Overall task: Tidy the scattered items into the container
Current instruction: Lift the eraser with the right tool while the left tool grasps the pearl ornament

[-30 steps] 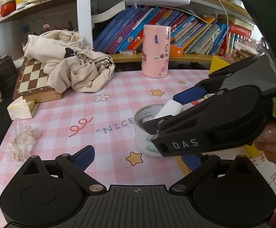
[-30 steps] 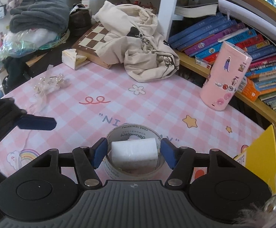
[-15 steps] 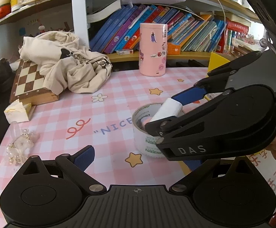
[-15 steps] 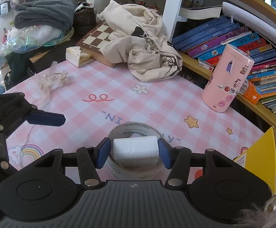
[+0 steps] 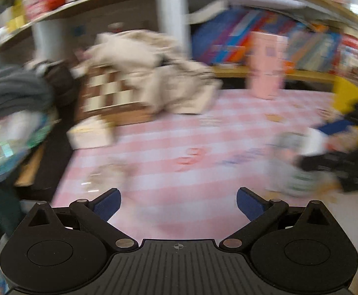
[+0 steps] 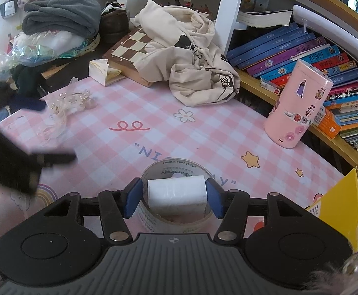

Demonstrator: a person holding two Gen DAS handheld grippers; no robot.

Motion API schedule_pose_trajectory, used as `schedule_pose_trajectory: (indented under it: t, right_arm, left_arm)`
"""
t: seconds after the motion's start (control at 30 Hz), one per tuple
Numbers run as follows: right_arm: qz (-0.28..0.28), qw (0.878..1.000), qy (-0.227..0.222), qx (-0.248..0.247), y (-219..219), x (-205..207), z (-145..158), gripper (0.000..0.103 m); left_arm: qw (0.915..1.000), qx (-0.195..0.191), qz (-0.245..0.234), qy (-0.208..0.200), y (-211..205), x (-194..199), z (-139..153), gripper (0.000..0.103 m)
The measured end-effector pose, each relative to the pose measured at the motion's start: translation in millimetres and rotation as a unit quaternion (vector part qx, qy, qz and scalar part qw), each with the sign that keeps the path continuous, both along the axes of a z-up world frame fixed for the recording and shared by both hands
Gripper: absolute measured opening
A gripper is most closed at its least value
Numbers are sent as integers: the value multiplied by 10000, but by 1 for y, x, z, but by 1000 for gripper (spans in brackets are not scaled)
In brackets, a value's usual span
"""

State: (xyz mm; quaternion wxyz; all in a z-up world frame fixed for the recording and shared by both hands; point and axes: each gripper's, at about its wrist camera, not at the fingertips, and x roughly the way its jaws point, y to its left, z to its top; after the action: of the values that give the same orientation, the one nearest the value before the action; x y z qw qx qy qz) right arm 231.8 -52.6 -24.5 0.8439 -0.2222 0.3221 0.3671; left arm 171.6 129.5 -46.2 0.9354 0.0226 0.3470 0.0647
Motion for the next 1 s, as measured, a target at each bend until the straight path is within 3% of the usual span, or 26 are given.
schedule_pose_trajectory:
  t: [0.2, 0.63, 1.0]
  right_arm:
    - [12, 10000, -7, -3, 0, 0, 0, 54]
    - [-33, 10000, 33, 8, -1, 2, 0, 48]
    - [-136, 9997, 94, 192, -5, 4, 4, 47]
  left_arm:
    - [9969, 137, 764, -90, 40, 25, -12, 101]
    - [9930, 236, 1109, 343, 69, 63, -39, 101]
    - [9925, 0, 1201, 236, 71, 65, -42, 102]
